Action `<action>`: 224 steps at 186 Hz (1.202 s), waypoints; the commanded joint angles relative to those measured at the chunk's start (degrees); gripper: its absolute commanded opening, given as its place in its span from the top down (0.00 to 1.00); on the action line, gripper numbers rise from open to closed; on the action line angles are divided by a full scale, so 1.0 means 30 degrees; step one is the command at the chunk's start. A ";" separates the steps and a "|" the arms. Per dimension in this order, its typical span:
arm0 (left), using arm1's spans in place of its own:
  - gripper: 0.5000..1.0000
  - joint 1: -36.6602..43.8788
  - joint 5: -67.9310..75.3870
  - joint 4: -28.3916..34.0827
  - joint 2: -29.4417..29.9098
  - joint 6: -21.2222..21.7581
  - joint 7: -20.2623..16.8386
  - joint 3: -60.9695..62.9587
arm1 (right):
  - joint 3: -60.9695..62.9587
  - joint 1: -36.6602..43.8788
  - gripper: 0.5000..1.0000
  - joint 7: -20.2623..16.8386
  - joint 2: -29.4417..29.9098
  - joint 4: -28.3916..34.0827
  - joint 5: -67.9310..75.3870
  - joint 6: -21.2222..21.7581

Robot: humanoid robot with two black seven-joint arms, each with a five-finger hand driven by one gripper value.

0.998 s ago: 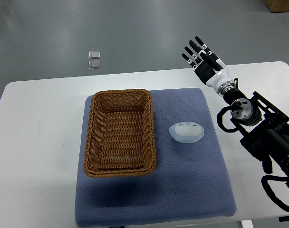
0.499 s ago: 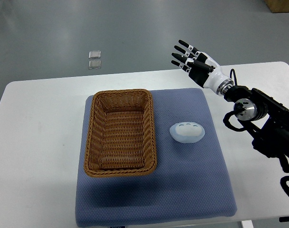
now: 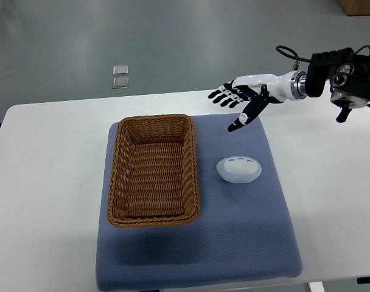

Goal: Place blue toy in brown basket
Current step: 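Lower the right hand onto the pale blue egg toy and close fingers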

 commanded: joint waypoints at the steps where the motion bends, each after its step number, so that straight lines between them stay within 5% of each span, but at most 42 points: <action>1: 0.00 -0.0018 -0.0005 -0.0019 0.0000 -0.0002 0.0001 0.0001 | -0.2688 0.2839 0.19 -0.0663 -0.0388 0.1201 0.0057 0.0259; 22: 0.00 -0.0018 -0.0005 -0.0019 0.0000 -0.0002 0.0001 -0.0028 | -0.4766 0.4626 0.19 -0.1863 -0.0738 0.3279 0.0115 0.0025; 63: 0.00 -0.0018 -0.0034 0.0010 0.0000 -0.0002 0.0030 -0.0028 | -0.5792 0.4890 0.20 -0.2098 -0.1384 0.5448 0.0115 -0.0707; 148: 0.00 -0.0018 -0.0034 0.0098 0.0000 -0.0002 0.0030 0.0001 | -0.5793 0.2049 0.20 -0.2098 -0.1208 0.5478 -0.0031 -0.3491; 224: 0.00 -0.0018 -0.0034 0.0157 0.0000 -0.0002 0.0030 -0.0028 | -0.4299 -0.0852 0.20 -0.2010 -0.0740 0.5215 -0.0763 -0.3871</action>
